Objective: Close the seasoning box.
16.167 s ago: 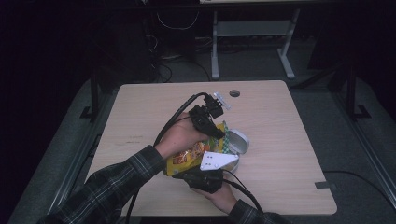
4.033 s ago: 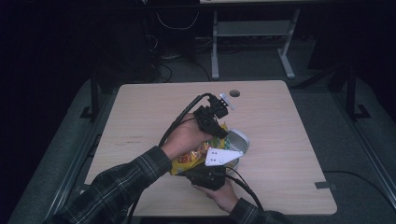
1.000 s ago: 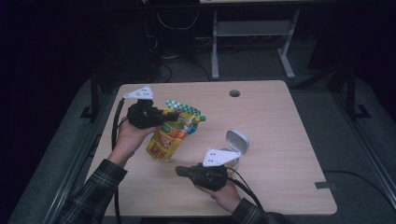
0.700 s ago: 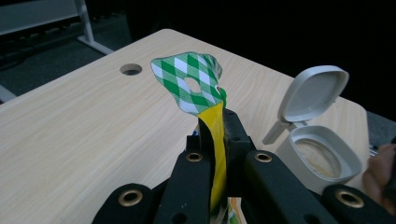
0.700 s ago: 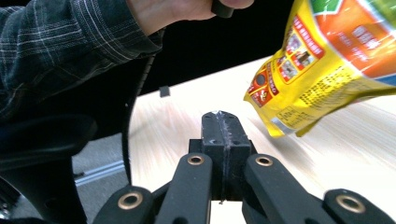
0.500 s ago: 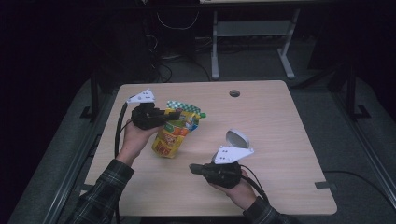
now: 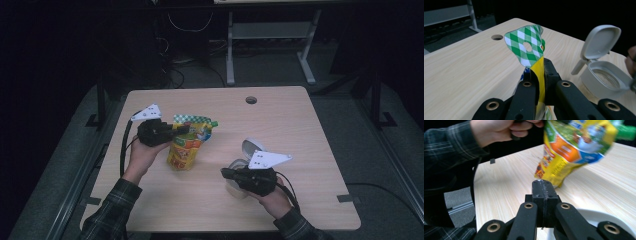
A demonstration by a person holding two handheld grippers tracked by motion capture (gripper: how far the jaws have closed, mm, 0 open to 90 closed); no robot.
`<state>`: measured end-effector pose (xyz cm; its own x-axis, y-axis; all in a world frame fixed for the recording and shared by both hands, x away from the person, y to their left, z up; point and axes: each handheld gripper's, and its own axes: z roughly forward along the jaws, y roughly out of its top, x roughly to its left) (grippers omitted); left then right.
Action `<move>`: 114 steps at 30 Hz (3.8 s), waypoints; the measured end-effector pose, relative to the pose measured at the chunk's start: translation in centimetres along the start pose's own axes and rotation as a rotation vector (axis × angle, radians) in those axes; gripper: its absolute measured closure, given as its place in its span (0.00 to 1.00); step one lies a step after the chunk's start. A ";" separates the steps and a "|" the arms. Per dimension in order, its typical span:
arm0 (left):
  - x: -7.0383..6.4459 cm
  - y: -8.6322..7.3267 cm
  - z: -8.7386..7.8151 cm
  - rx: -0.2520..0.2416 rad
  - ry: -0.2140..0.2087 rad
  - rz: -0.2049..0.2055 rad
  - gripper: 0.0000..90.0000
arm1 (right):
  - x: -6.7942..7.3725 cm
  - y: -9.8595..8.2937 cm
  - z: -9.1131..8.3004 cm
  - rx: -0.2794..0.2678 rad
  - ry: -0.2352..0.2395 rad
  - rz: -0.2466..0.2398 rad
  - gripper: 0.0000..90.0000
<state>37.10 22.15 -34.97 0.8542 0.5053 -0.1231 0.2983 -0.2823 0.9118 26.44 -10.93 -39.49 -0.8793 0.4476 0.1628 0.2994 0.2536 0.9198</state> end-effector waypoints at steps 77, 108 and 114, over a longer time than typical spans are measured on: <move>-2.9 -13.1 -5.8 0.284 0.133 -0.008 0.15 | -6.5 -4.5 -8.9 0.003 -0.281 0.097 1.00; -2.9 -13.2 -5.9 0.273 0.132 -0.020 0.16 | -5.3 -2.0 -6.7 -0.043 -0.181 0.029 1.00; -2.9 -13.2 -5.9 0.272 0.131 -0.021 0.16 | -5.6 -2.3 -7.0 -0.049 -0.222 0.051 0.94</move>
<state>28.16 29.18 -44.34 0.7896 0.6093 -0.0726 0.4335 -0.4702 0.7687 28.09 -20.01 -39.98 -0.7590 0.6375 0.1324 0.3187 0.1865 0.9293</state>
